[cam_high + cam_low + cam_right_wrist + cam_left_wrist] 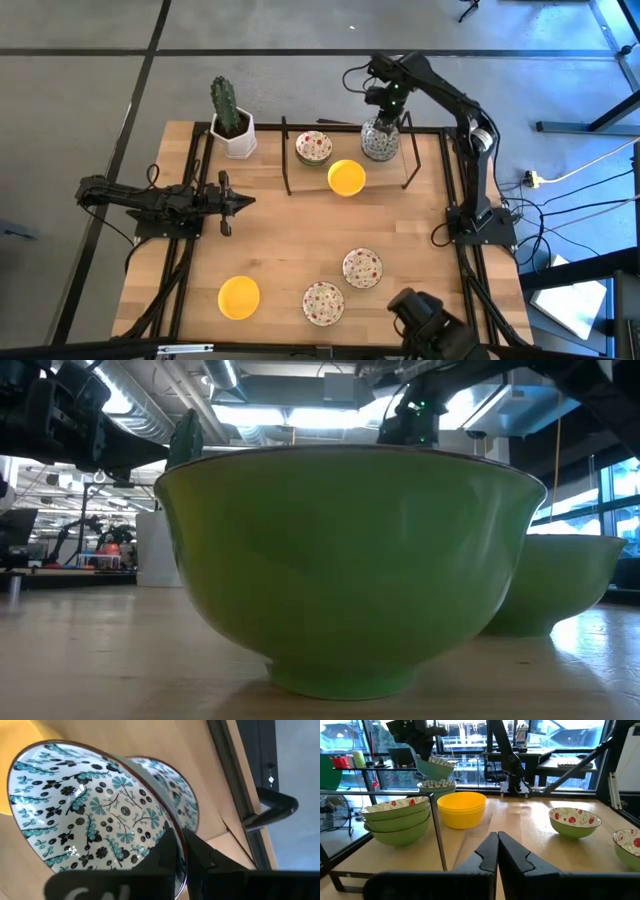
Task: Pick & Place Mini bowls
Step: Stack the blue patterned bowl on top of the blue patterned bowl on the shelf
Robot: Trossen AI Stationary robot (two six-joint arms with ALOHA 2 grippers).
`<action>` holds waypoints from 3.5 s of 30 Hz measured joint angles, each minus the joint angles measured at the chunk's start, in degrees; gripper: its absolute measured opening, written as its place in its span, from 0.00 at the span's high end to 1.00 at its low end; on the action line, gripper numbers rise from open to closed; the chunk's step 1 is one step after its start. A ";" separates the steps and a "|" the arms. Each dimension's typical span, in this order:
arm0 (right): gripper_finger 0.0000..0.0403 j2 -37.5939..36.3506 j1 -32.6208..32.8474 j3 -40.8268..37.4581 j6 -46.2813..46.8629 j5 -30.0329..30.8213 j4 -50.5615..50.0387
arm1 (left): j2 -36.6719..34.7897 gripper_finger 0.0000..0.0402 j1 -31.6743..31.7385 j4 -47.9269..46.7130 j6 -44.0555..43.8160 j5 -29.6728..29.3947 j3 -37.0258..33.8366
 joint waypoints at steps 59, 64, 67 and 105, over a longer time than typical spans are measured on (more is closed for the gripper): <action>0.80 7.54 -0.54 0.02 5.39 4.87 -2.97 | 0.00 0.99 0.00 -0.04 0.12 0.13 0.00; 0.72 7.54 -0.55 0.02 5.37 4.97 -2.97 | -0.01 0.99 0.00 -0.04 0.11 0.13 0.00; 0.67 7.54 -0.55 0.02 5.50 5.01 -2.97 | 0.00 0.99 0.00 -0.04 0.07 0.13 0.02; 0.97 -0.69 6.05 -2.11 8.21 18.96 5.08 | 0.00 0.99 0.00 -0.11 -1.57 0.92 0.00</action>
